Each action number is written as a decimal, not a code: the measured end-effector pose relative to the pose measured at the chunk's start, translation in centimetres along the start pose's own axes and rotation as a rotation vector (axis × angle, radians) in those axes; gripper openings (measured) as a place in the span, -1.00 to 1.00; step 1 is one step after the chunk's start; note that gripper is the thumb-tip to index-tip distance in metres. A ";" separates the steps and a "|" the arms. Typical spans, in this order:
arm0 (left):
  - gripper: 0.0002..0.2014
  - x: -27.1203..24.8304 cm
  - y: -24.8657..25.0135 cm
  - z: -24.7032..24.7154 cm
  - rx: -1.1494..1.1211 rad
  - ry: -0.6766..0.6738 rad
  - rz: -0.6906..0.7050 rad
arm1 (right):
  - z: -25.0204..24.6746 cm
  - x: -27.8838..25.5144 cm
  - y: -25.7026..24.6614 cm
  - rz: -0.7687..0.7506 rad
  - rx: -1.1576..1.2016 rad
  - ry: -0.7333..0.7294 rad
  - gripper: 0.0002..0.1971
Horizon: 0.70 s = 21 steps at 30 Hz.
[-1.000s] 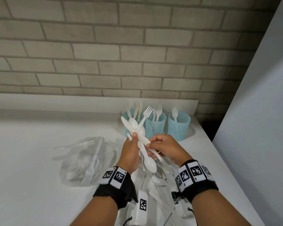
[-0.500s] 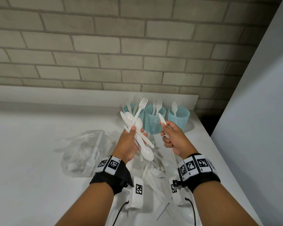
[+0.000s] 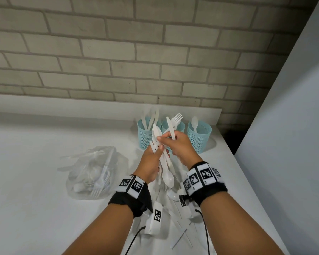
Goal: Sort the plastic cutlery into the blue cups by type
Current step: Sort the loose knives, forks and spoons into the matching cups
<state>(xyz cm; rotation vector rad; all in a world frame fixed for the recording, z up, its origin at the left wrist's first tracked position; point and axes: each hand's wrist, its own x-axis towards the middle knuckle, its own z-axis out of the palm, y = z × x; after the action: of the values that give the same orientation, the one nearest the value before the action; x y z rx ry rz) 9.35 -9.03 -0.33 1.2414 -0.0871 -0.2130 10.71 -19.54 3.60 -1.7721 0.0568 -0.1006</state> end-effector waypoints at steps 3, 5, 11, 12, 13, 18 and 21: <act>-0.71 0.1 -0.1 0.2 0.026 -0.023 0.057 | 0.6 0.8 0.3 -0.024 -0.120 0.039 -0.84; -0.72 0.3 -0.2 0.2 0.052 -0.013 0.080 | 1.0 1.2 0.6 -0.025 -0.186 0.042 -0.82; -0.67 0.8 -0.5 0.1 0.127 0.051 0.062 | 1.7 1.9 0.9 -0.026 -0.303 0.069 -0.85; -0.68 0.8 -0.5 -0.1 0.116 0.051 0.061 | 1.7 2.0 0.7 -0.021 -0.264 0.055 -0.84; -0.69 0.8 -0.4 -0.3 0.095 0.048 0.061 | 1.6 2.2 0.6 -0.015 -0.214 0.035 -0.83; -0.75 1.1 0.2 -2.0 -0.040 0.141 0.038 | 1.4 4.0 -1.1 0.070 0.062 0.032 -0.89; -0.85 1.2 0.8 -3.2 -0.097 0.206 0.026 | 1.2 5.9 -2.4 0.104 0.224 0.158 -0.84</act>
<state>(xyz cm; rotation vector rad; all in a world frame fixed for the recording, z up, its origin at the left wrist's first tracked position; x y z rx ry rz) 11.21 -6.10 -0.71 1.1587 0.0845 -0.0654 16.64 -18.45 5.94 -1.5319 0.2423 -0.1651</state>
